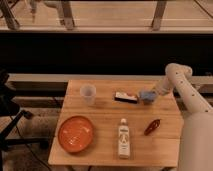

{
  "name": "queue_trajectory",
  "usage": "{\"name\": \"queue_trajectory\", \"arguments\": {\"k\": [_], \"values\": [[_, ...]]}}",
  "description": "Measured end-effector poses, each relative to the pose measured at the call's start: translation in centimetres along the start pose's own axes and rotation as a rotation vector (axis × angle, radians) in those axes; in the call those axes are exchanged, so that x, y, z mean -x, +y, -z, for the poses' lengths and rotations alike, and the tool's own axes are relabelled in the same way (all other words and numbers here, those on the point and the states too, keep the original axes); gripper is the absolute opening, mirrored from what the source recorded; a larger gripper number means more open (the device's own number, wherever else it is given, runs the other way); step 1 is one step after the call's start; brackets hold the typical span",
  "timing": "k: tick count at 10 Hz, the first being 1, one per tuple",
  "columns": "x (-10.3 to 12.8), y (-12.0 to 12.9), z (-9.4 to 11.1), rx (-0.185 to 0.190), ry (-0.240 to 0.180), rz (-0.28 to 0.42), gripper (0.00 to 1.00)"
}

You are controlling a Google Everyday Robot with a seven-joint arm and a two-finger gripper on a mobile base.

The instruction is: Place the white sponge in the ceramic cup

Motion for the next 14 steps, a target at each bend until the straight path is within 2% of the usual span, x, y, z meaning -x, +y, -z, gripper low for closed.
{"name": "queue_trajectory", "arguments": {"k": [3,4,5,6,9,11,14], "values": [[3.2,-1.2,2.6,-0.005,-0.002,0.058,0.21],[3.9,-1.3,3.5,-0.002,-0.002,0.071,0.09],[4.1,-1.3,3.8,-0.001,-0.004,0.080,0.02],[4.4,-1.4,3.8,0.000,-0.008,0.093,0.00],[8.1,-2.5,4.2,0.001,-0.016,0.152,0.00],[11.3,-3.3,4.9,-0.014,-0.018,0.210,0.00],[12.0,-4.3,5.4,-0.018,-0.025,0.241,0.00]]}}
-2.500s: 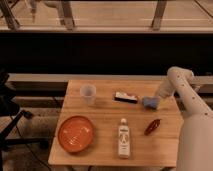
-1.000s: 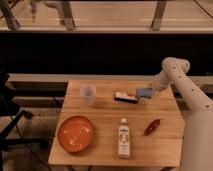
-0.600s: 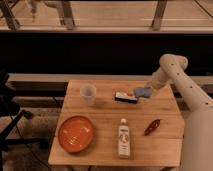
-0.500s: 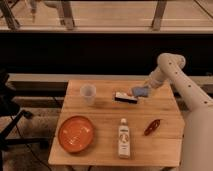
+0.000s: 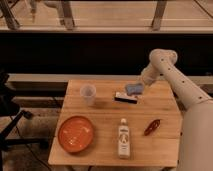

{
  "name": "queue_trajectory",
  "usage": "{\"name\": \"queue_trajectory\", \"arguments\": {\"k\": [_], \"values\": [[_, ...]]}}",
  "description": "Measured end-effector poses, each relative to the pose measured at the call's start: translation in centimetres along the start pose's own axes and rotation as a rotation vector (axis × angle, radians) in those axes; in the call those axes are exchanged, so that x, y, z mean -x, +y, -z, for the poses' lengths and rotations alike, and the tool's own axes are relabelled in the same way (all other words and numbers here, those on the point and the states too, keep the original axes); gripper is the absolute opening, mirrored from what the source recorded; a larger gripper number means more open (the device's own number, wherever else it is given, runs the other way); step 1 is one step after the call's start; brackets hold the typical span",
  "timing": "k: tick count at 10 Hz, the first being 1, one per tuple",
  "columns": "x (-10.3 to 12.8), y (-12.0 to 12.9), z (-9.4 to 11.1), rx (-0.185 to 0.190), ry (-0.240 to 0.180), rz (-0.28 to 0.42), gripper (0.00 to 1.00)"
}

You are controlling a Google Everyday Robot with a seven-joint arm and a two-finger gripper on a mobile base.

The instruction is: Place the white sponge in the ceramic cup

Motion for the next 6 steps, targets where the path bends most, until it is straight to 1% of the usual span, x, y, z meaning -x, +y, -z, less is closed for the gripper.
{"name": "queue_trajectory", "arguments": {"k": [2,3,4,6], "values": [[1.3,-1.0,-0.1,0.001,-0.003,0.020,0.00],[3.1,-2.3,-0.3,-0.002,-0.007,0.039,0.00],[4.5,-3.5,0.0,-0.010,-0.009,0.058,0.00],[5.6,-5.1,1.0,-0.025,-0.013,0.082,0.00]]}}
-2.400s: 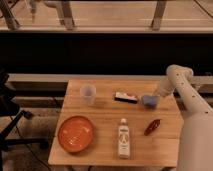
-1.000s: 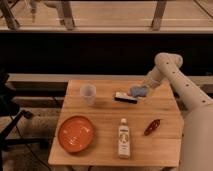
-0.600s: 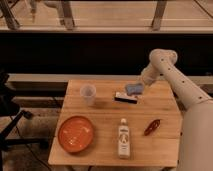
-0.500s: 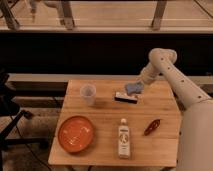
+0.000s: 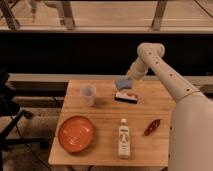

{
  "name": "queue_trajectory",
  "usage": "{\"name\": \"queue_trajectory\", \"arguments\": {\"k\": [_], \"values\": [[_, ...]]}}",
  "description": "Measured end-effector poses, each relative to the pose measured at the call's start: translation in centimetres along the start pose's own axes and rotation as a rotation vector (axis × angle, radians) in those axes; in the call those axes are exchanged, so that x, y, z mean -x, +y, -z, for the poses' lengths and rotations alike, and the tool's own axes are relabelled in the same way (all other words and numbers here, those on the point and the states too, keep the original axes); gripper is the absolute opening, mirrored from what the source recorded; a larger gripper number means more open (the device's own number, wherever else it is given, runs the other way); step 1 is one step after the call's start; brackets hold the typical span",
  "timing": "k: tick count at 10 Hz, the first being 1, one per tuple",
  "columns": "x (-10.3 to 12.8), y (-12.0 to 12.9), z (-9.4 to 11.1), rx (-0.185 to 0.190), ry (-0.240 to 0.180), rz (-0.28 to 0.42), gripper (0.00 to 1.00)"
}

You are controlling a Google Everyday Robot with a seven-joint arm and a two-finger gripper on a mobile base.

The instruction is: Place the white sponge in the ceramic cup

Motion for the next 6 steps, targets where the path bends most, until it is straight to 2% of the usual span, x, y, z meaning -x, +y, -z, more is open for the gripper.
{"name": "queue_trajectory", "arguments": {"k": [3,5,6], "values": [[1.3,-0.7,0.7,0.006,0.005,0.029,0.00],[5.0,-3.3,1.9,-0.011,0.009,0.064,0.00],[5.6,-3.8,2.2,-0.015,0.009,0.072,0.00]]}}
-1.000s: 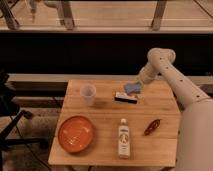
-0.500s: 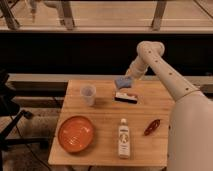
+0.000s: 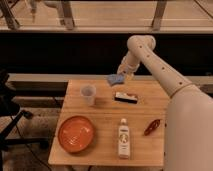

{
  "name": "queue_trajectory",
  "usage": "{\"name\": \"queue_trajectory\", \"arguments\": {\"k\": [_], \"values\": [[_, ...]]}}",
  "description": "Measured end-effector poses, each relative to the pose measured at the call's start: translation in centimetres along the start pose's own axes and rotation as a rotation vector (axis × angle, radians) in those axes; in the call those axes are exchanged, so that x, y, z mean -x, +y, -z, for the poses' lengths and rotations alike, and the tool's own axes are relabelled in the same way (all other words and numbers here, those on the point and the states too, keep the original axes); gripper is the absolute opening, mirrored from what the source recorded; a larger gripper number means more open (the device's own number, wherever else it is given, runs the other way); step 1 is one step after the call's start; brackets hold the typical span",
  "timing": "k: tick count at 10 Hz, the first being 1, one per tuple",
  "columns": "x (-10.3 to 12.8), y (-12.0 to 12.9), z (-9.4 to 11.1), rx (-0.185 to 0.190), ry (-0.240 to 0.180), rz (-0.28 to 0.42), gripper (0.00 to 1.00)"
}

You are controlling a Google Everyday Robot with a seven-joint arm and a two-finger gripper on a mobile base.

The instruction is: Place the white sponge in the ceramic cup

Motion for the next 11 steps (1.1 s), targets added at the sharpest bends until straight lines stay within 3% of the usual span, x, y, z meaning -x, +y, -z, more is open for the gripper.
{"name": "queue_trajectory", "arguments": {"k": [11], "values": [[4.8,-3.9,0.9,-0.038,0.041,0.123,0.00]]}}
